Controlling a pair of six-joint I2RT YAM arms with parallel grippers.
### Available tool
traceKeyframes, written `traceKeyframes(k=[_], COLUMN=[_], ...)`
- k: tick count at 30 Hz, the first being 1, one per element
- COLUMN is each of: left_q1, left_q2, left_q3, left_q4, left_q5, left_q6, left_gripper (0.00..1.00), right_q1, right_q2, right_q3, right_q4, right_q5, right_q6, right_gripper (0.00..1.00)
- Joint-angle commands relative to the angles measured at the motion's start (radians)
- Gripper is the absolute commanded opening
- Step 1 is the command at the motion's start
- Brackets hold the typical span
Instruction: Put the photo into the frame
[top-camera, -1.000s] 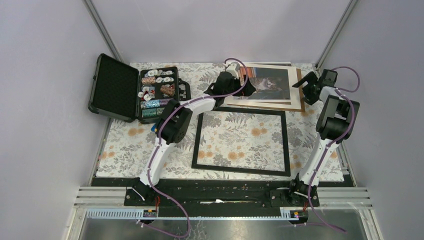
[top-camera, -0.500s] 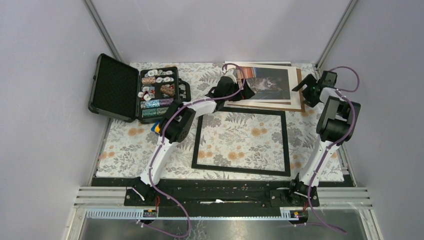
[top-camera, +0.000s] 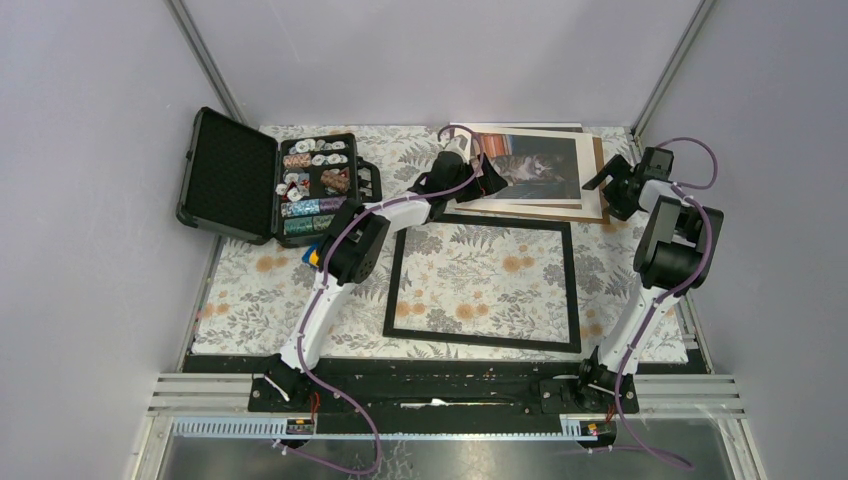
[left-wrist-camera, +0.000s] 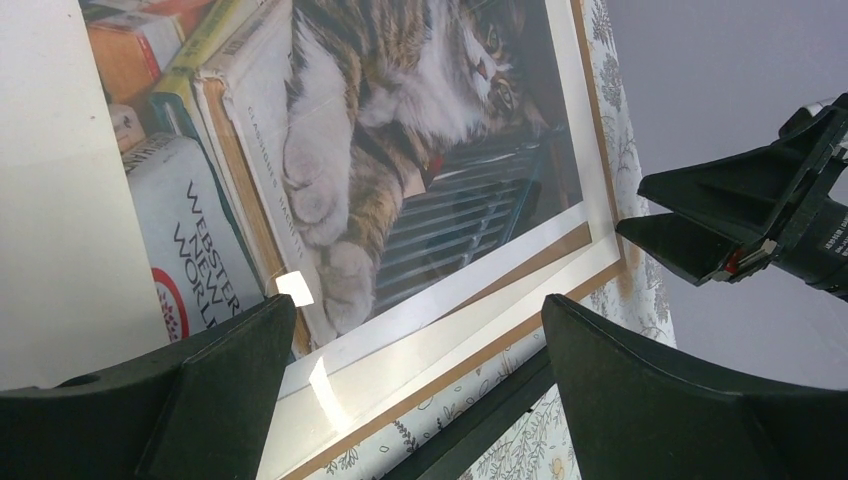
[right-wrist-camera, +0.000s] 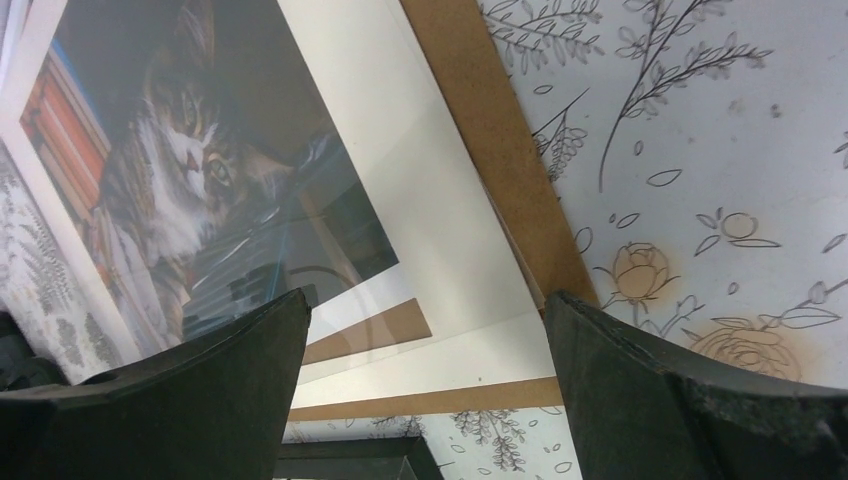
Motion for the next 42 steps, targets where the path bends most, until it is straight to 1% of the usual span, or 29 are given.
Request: traceKeyframes(k=[1, 3, 6, 8, 9, 15, 20, 23, 27, 33, 42], left_q1=[0.01, 0.011, 0.01, 0.01, 0.01, 0.01, 0.011, 0.011, 0.011, 0.011, 0.011], left_q2=[0.027, 0.029, 0.022, 0.017, 0.017, 0.018, 0.018, 0.021, 0.019, 0.022, 0.016], left_q3=[0.004, 0.004, 0.004, 0.001, 0.0, 0.0, 0.0, 0.001, 0.001, 0.0, -0.008], left_q4=[0.012, 0.012, 0.007, 0.005, 0.003, 0.003, 0.001, 0.002, 0.003, 0.006, 0.018], left_q5=[0.016, 0.019, 0.009, 0.006, 0.003, 0.001, 0.001, 0.004, 0.005, 0.01, 0.016], left_q6=[-0.024, -0.027, -0.011, -0.004, 0.0, -0.001, -0.002, -0.004, -0.003, -0.011, -0.015], left_gripper=[0.99, 0.99, 0.99, 0.99, 0.99, 0.99, 0.99, 0.99, 0.99, 0.99, 0.99], right_q1=[0.01, 0.01, 0.009, 0.009, 0.009, -0.003, -0.016, -0.021, -0.032, -0.036, -0.048], right_q2=[-0.033, -0.045, -0.08, -0.094, -0.101, -0.106, -0.143, -0.171, -0.195, -0.154, -0.107], right_q3=[-0.027, -0.04, -0.075, -0.082, -0.089, -0.141, -0.193, -0.245, -0.318, -0.371, -0.416], right_q4=[-0.005, 0.021, 0.103, 0.11, 0.14, 0.259, 0.344, 0.435, 0.596, 0.798, 0.91], right_q5=[-0.064, -0.081, -0.107, -0.108, -0.103, -0.136, -0.161, -0.187, -0.223, -0.26, -0.237], right_q6=[0.027, 0.048, 0.099, 0.117, 0.123, 0.19, 0.239, 0.285, 0.364, 0.489, 0.545], right_gripper=[0.94, 0.94, 0.95, 0.95, 0.95, 0.96, 0.96, 0.95, 0.95, 0.95, 0.95])
